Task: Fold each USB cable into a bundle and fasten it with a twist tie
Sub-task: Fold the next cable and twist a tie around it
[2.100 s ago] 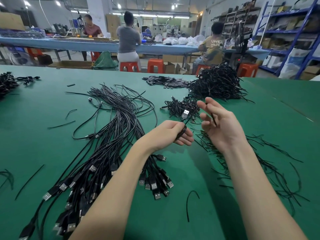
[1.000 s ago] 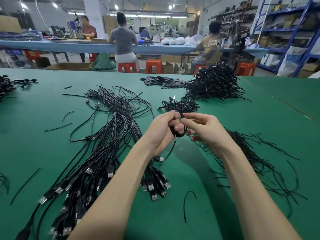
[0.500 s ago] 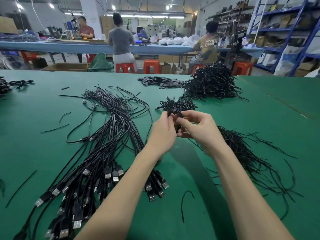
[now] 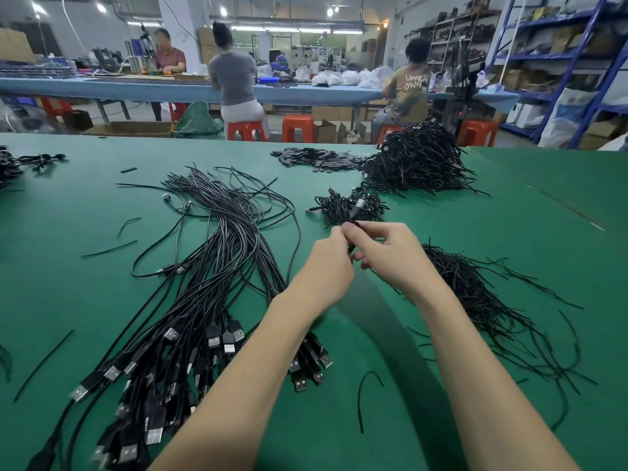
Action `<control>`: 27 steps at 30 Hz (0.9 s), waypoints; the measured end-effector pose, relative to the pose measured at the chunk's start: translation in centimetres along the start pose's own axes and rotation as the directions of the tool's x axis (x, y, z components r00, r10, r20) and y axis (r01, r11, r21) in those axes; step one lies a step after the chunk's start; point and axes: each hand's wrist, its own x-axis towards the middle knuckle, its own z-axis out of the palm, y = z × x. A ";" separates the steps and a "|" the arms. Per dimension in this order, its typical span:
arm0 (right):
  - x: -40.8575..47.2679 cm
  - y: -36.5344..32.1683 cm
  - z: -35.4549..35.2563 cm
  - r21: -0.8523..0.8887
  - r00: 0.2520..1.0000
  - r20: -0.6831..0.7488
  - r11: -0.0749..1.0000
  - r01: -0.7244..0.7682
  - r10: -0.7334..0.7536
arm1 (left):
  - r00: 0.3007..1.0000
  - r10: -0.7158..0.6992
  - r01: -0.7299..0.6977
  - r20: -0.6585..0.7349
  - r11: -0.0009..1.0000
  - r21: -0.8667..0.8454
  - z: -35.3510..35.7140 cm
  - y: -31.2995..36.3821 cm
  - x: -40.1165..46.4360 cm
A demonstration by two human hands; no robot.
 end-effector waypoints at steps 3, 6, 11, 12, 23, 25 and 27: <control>0.0 0.3 -0.1 0.065 0.995 -0.104 0.998 0.017 -0.010 | 0.996 0.062 -0.063 0.058 0.998 0.017 0.1 0.0 0.1; 0.2 0.5 -0.5 0.244 0.986 -0.156 0.970 -0.021 0.061 | 0.993 0.109 -0.097 0.050 0.975 -0.198 0.1 -0.2 0.1; 0.3 1.2 0.0 0.485 0.980 -0.096 0.868 -0.108 0.176 | 0.999 -0.007 0.025 0.035 0.847 -0.531 1.2 -0.7 0.3; 0.4 1.3 -0.1 0.519 0.979 -0.071 0.845 -0.127 0.191 | 0.999 -0.037 0.046 0.026 0.823 -0.566 1.2 -0.9 0.4; 0.0 4.5 -0.6 -0.642 0.954 -0.171 0.707 -0.297 0.247 | 0.976 -0.216 0.140 0.009 0.600 -0.788 1.2 -1.7 0.7; -0.1 4.7 -0.1 -0.655 0.953 -0.182 0.692 -0.302 0.243 | 0.977 -0.212 0.131 0.000 0.601 -0.789 1.1 -1.8 0.8; -0.1 4.9 0.2 -0.683 0.957 -0.172 0.672 -0.286 0.233 | 0.976 -0.215 0.126 -0.009 0.603 -0.788 0.9 -1.9 0.8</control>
